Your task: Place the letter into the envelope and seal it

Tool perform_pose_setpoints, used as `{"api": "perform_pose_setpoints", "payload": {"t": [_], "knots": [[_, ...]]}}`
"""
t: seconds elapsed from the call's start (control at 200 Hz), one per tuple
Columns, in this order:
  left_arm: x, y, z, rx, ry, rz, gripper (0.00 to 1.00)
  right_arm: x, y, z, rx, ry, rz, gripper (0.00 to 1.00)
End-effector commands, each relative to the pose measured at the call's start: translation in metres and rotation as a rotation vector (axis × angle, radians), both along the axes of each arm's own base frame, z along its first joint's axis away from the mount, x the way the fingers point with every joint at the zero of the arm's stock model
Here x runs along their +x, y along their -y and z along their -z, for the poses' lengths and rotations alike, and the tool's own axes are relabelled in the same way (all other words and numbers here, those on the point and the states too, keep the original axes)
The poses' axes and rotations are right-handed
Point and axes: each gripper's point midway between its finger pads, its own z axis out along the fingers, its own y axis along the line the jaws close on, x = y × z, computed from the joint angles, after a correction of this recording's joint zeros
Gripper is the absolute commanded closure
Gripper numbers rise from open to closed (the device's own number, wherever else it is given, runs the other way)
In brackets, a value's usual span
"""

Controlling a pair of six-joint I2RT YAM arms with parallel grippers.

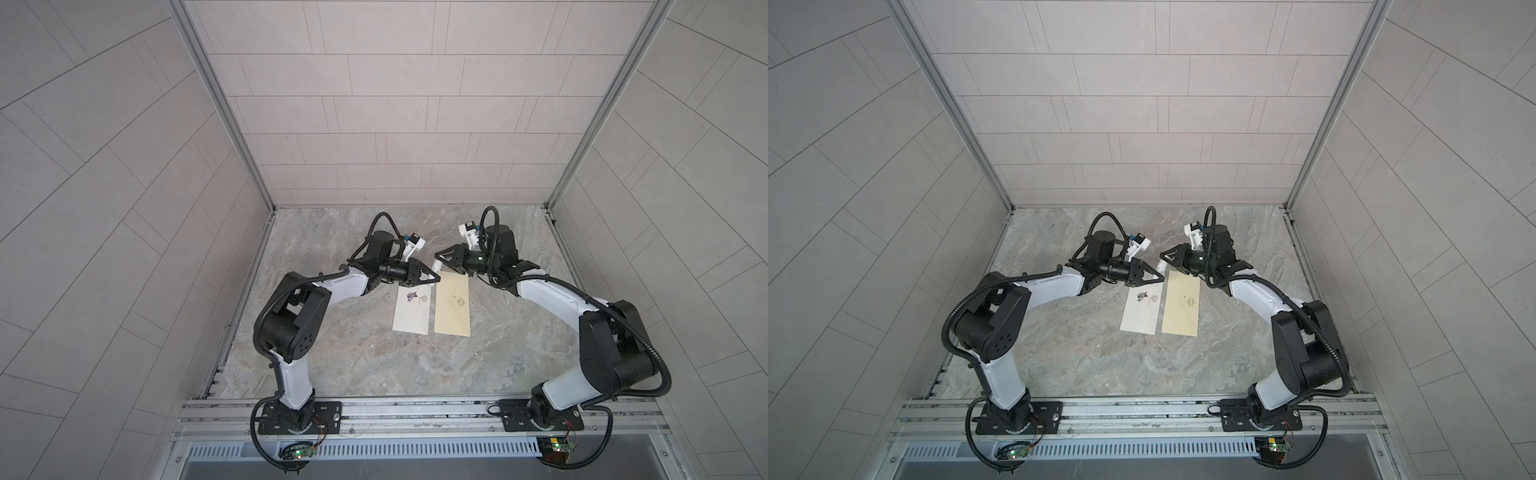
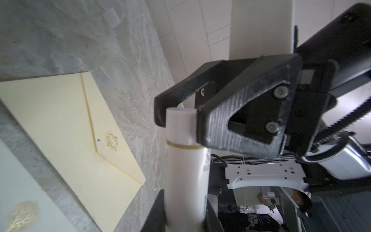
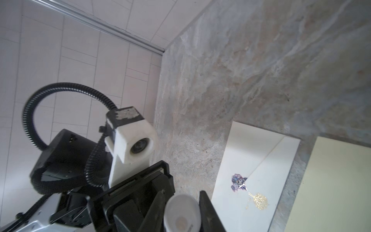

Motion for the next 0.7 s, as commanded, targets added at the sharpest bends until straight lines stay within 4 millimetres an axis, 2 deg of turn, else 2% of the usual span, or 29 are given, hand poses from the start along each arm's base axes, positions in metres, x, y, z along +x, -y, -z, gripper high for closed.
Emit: {"api": "perform_pose_setpoints", "payload": {"t": [0.0,0.16,0.245,0.285,0.315,0.325,0.34,0.395,0.435,0.47,0.6,0.696], "knots": [[0.018,-0.016,-0.090,-0.310,0.095,-0.004,1.00,-0.032,-0.010,0.013,0.029,-0.062,-0.121,1.00],[0.021,-0.014,-0.077,-0.283,0.115,-0.017,1.00,-0.039,-0.007,0.006,-0.004,-0.028,-0.137,1.00],[0.028,-0.015,-0.066,-0.230,0.165,-0.075,1.00,-0.043,-0.004,-0.001,-0.053,-0.009,-0.136,0.67],[0.033,-0.017,-0.056,-0.161,0.199,-0.115,1.00,-0.043,-0.001,-0.005,-0.073,0.006,-0.125,0.59],[0.037,-0.019,-0.042,-0.073,0.211,-0.154,1.00,-0.042,0.001,-0.008,-0.093,0.016,-0.111,0.56],[0.039,-0.020,-0.042,-0.050,0.264,-0.170,1.00,-0.042,0.003,-0.009,-0.099,0.020,-0.103,0.56],[0.041,-0.024,-0.030,0.026,0.255,-0.195,1.00,-0.041,0.004,-0.010,-0.108,0.025,-0.091,0.54],[0.041,-0.038,0.000,0.327,0.413,-0.230,1.00,-0.039,0.010,-0.017,-0.137,0.047,-0.056,0.52],[0.040,-0.048,0.013,0.514,0.513,-0.235,1.00,-0.036,0.014,-0.020,-0.156,0.058,-0.028,0.52],[0.038,-0.051,0.020,0.608,0.575,-0.220,1.00,-0.034,0.019,-0.021,-0.178,0.063,0.002,0.52],[0.033,-0.057,0.033,0.699,0.609,-0.202,1.00,-0.030,0.025,-0.030,-0.187,0.097,0.049,0.52],[0.022,-0.053,0.038,0.737,0.668,-0.169,1.00,-0.029,0.023,-0.032,-0.178,0.101,0.044,0.52]]}}
